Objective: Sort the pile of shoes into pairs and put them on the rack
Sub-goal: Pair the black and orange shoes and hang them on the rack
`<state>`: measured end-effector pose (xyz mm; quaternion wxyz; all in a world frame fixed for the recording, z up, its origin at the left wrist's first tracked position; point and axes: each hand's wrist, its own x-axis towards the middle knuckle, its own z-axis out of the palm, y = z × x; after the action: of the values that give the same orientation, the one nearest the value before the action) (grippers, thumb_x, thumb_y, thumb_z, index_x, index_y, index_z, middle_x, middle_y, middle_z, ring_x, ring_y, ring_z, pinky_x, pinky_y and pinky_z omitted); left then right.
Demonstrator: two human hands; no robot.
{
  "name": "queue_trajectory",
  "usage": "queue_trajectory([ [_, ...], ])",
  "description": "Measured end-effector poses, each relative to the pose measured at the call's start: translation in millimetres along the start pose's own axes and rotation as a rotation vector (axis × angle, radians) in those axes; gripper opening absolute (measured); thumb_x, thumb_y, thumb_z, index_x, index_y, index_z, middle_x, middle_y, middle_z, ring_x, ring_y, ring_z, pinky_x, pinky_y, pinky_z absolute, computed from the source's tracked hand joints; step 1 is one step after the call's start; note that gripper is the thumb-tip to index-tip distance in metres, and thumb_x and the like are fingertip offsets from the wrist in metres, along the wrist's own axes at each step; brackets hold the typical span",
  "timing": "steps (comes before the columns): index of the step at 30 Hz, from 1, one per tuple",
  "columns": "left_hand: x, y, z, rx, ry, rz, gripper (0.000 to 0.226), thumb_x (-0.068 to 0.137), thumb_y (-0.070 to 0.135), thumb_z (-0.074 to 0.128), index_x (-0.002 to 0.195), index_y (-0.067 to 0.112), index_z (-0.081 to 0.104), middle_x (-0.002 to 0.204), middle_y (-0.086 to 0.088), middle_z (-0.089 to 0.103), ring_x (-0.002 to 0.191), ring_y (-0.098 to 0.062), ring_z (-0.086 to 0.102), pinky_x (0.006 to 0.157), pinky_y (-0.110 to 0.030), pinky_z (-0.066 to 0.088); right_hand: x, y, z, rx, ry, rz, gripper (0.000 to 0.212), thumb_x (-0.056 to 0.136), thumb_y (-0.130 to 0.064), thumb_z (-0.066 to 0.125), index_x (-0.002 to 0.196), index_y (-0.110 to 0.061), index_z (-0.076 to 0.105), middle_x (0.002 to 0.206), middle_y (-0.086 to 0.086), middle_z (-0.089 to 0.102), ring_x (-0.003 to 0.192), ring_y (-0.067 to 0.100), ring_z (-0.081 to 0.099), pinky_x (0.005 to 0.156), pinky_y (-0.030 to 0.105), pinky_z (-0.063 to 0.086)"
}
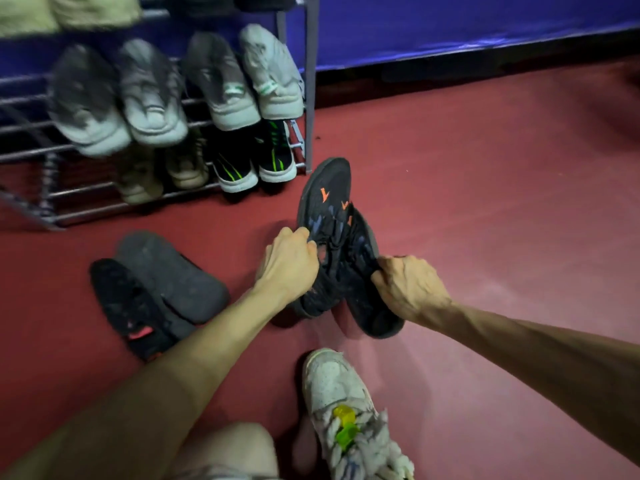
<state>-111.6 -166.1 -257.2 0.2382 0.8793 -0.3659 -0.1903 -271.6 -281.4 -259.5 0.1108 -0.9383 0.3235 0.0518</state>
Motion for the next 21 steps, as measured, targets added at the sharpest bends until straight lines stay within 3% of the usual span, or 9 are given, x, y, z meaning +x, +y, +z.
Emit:
queue_trajectory([
  [6, -25, -2, -92, -0.108, 0.311, 0.046, 0.023, 0.099, 0.024, 0.042, 0.078, 0.014, 0.04, 0.082, -0.002, 0.041, 0.088, -0.037, 0.051, 0.071, -0.038, 0.032, 21, -35, -78, -0.065, 0.198, -0.27, 0.031, 0.085, -0.04, 0.029, 0.082, -0.016, 0.05, 0.085, 0.009, 0.065, 0.079, 0.041, 0.063, 0.064, 0.039, 0.046],
  [9, -32, 5, -148, -0.167, 0.455, 0.083, 0.033, 0.099, 0.023, 0.043, 0.068, 0.018, 0.034, 0.073, 0.005, 0.036, 0.076, -0.026, 0.043, 0.066, -0.032, 0.024, 33, -58, -125, -0.021, 0.325, -0.324, 0.024, 0.083, -0.041, 0.028, 0.072, -0.021, 0.038, 0.073, 0.007, 0.059, 0.07, 0.042, 0.06, 0.057, 0.04, 0.044],
  [15, -7, 30, -265, -0.252, 0.648, 0.024, 0.034, 0.098, 0.023, 0.044, 0.066, 0.012, 0.038, 0.079, -0.015, 0.054, 0.079, -0.033, 0.05, 0.068, -0.039, 0.032, 60, -109, -222, 0.089, 0.461, -0.365, 0.025, 0.084, -0.032, 0.037, 0.063, -0.023, 0.027, 0.062, -0.005, 0.041, 0.068, 0.038, 0.055, 0.059, 0.04, 0.044],
  [19, 19, 55, -327, -0.316, 0.69, 0.033, 0.033, 0.097, 0.025, 0.042, 0.068, 0.009, 0.042, 0.072, -0.009, 0.052, 0.075, -0.034, 0.05, 0.068, -0.04, 0.037, 92, -138, -279, 0.159, 0.531, -0.29, 0.028, 0.089, -0.023, 0.045, 0.064, -0.013, 0.034, 0.057, 0.001, 0.042, 0.06, 0.033, 0.041, 0.057, 0.034, 0.03],
  [21, 35, 68, -358, -0.317, 0.712, 0.02, 0.036, 0.098, 0.023, 0.042, 0.065, 0.011, 0.036, 0.069, -0.006, 0.046, 0.071, -0.029, 0.044, 0.065, -0.038, 0.032, 112, -148, -304, 0.199, 0.535, -0.249, 0.025, 0.088, -0.022, 0.044, 0.068, -0.007, 0.042, 0.059, 0.007, 0.049, 0.061, 0.035, 0.043, 0.057, 0.033, 0.029],
])
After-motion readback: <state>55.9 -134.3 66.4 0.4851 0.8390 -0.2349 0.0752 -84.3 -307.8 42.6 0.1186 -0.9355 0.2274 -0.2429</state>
